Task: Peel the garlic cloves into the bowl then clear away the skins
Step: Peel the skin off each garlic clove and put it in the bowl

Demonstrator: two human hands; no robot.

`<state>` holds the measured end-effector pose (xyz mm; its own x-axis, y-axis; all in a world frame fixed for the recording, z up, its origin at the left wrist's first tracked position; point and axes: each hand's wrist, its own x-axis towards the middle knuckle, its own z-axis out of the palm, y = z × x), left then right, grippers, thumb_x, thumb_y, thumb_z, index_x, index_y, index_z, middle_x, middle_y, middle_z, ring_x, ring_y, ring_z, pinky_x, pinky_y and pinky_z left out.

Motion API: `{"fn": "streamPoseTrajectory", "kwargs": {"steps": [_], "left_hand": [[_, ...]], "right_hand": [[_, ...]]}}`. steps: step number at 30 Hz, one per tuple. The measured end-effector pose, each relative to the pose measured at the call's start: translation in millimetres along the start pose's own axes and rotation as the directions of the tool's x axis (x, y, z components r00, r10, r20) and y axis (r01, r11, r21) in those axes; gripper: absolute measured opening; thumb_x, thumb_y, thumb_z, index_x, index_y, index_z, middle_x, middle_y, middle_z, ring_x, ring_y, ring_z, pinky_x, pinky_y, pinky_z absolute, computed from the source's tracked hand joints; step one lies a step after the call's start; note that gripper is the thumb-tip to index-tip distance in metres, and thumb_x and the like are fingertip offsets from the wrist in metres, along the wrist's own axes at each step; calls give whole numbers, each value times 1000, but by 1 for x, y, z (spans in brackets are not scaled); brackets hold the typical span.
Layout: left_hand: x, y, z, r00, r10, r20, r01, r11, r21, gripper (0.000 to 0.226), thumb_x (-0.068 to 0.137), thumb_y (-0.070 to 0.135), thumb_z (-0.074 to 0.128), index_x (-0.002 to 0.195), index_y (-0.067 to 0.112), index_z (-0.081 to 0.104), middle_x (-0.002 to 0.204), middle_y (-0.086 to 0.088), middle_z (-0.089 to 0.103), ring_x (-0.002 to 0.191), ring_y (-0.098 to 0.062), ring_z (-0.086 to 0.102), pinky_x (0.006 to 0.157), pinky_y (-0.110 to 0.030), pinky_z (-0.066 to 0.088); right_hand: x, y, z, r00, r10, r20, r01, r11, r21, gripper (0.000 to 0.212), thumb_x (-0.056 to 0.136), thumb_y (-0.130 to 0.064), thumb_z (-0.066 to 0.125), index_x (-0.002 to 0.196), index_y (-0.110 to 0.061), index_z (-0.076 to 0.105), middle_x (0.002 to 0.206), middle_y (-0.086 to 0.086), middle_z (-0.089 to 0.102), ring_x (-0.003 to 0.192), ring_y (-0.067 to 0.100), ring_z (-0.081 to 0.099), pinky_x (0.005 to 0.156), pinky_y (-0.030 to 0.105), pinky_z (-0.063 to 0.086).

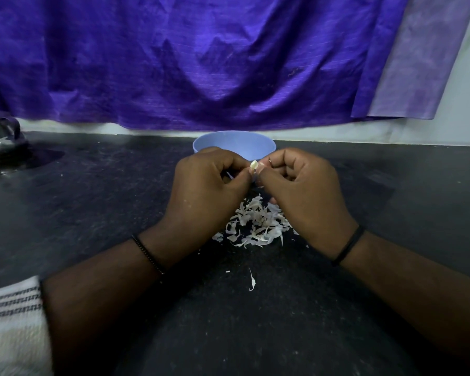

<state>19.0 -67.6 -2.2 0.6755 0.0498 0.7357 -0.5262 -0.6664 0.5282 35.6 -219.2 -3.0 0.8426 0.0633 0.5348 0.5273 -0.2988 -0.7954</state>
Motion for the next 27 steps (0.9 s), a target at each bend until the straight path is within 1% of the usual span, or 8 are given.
{"fn": "streamPoseTrajectory", "kwargs": {"steps": [6, 10, 13, 15, 19, 22, 24, 27], "left_hand": [[0, -2, -1, 994, 107, 33, -109, 991, 72, 8, 86, 21, 72, 90, 19, 79, 76, 10, 66, 66, 1, 57, 59, -7, 39], [0, -3, -1, 990, 128, 64, -132, 989, 66, 16, 86, 28, 67, 90, 18, 78, 78, 9, 67, 68, -5, 60, 61, -13, 45], [-1, -3, 0, 996, 44, 71, -42, 999, -25, 6, 86, 19, 73, 88, 18, 78, 77, 9, 68, 68, -9, 62, 60, -12, 45], [-1, -2, 1, 993, -61, 105, 76, 987, -144, 5, 87, 14, 74, 87, 15, 78, 70, 8, 69, 58, -7, 61, 55, -17, 46], [0, 1, 0, 957, -215, 196, 273, 898, -345, 8, 90, 14, 70, 87, 11, 77, 55, -2, 66, 44, -7, 54, 46, -21, 44], [0, 1, -1, 936, -266, 230, 341, 843, -415, 11, 92, 12, 67, 86, 8, 75, 57, -6, 66, 46, -13, 54, 43, -25, 45], [0, 1, 0, 922, -295, 251, 381, 806, -454, 12, 92, 8, 66, 86, 2, 74, 62, -6, 68, 50, -12, 56, 42, -24, 44], [1, 0, 2, 903, -322, 285, 427, 755, -498, 14, 92, 6, 64, 89, -6, 71, 78, -20, 70, 52, -14, 57, 41, -24, 43]], "right_hand": [[2, 1, -1, 999, -39, -14, 38, 999, -28, 5, 88, -18, 72, 84, -15, 73, 68, -3, 71, 57, 3, 62, 54, 22, 51], [3, 3, -1, 999, -51, -12, 51, 998, -38, 8, 85, -13, 71, 77, -15, 69, 62, -2, 67, 54, 4, 58, 54, 23, 50], [2, 2, -1, 999, -49, -6, 49, 998, -26, 10, 85, -13, 71, 76, -14, 67, 62, 3, 66, 54, 5, 57, 52, 24, 49], [2, 1, -1, 1000, -25, 7, 25, 1000, 6, 10, 86, -14, 71, 77, -13, 67, 62, 4, 66, 53, 6, 57, 50, 24, 48], [3, 1, -1, 997, 54, 51, -60, 991, 116, 8, 87, -15, 69, 80, -12, 68, 70, 15, 69, 58, 19, 59, 56, 35, 51], [4, -1, -1, 990, 117, 83, -133, 966, 222, 6, 88, -9, 67, 85, -4, 67, 77, 24, 68, 62, 20, 58, 57, 31, 52], [4, -2, -1, 982, 158, 106, -182, 944, 274, 7, 88, -8, 66, 87, -1, 67, 73, 17, 67, 63, 16, 59, 57, 26, 53], [4, -3, -2, 969, 199, 143, -237, 910, 340, 6, 88, -6, 65, 88, 0, 66, 70, 7, 67, 63, 12, 59, 57, 27, 52]]}}
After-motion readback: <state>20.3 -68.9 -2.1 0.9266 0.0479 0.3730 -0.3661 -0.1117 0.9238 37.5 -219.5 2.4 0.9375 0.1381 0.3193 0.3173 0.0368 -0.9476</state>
